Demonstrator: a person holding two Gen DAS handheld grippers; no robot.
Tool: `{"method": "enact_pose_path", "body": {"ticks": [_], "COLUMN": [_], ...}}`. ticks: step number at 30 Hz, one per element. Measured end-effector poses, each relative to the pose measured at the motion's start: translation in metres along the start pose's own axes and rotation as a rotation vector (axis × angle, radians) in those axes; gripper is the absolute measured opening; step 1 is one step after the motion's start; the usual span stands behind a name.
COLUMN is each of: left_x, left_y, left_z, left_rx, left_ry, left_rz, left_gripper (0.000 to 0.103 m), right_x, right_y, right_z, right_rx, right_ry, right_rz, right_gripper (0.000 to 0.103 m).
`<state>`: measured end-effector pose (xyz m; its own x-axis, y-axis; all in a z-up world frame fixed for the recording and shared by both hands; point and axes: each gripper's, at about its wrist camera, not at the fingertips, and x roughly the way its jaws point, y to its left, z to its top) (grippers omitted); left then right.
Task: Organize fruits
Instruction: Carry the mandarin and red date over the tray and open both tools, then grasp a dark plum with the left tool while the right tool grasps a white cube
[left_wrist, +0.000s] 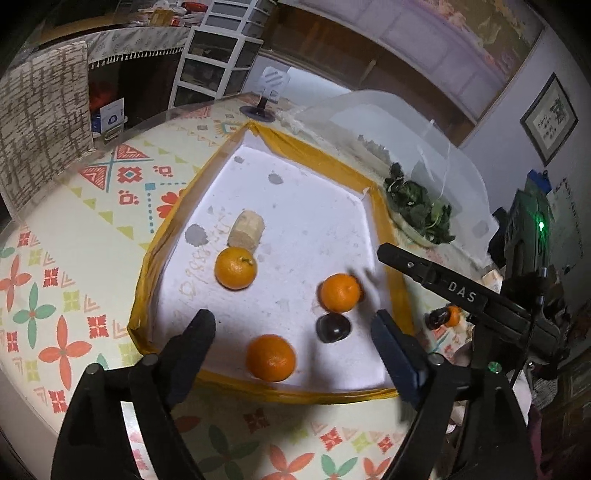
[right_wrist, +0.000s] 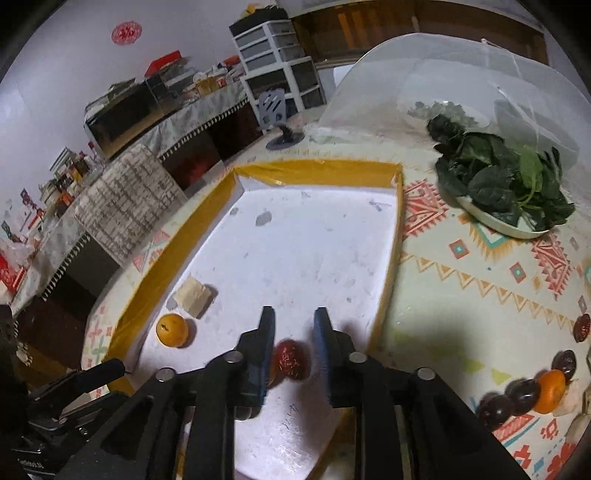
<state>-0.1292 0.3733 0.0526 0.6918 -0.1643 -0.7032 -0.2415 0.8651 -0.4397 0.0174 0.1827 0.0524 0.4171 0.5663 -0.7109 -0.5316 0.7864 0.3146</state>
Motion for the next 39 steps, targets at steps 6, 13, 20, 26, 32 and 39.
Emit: {"method": "enact_pose_path", "body": {"ticks": [6, 13, 20, 26, 32, 39], "left_x": [-0.014, -0.018, 0.027, 0.054, 0.064, 0.071], "left_y": [-0.015, -0.075, -0.130, -0.160, -0.171, -0.177], "left_z": [-0.004, -0.019, -0.054, -0.071, -0.070, -0.047], "left_rx": [-0.006, 0.108, 0.185, 0.215, 0.211, 0.270], "left_ry": [0.004, 0.034, 0.199, 0.230, 0.233, 0.166], "left_rz": [-0.101, -0.207, -0.266, -0.257, -0.225, -0.123], "left_gripper": [0.086, 0.086, 0.086, 0.086, 0.086, 0.086], "right_x": [-0.070, -0.177, -0.234, -0.243, -0.200, -0.152], "right_y": [-0.038, -0.133, -0.224, -0.267, -0.246, -0.230], "right_z": [-0.003, -0.041, -0.106, -0.141, -0.130, -0.103], "right_rx": [0.041, 0.168, 0.324, 0.398, 0.348, 0.342], "right_ry": [-0.095, -0.227, -0.230, -0.197, -0.159, -0.142], "right_rz": [-0.013, -0.175, -0.347, -0.362, -0.239, -0.213], "right_gripper": [0.027, 0.044, 0.044, 0.044, 0.044, 0.044]}}
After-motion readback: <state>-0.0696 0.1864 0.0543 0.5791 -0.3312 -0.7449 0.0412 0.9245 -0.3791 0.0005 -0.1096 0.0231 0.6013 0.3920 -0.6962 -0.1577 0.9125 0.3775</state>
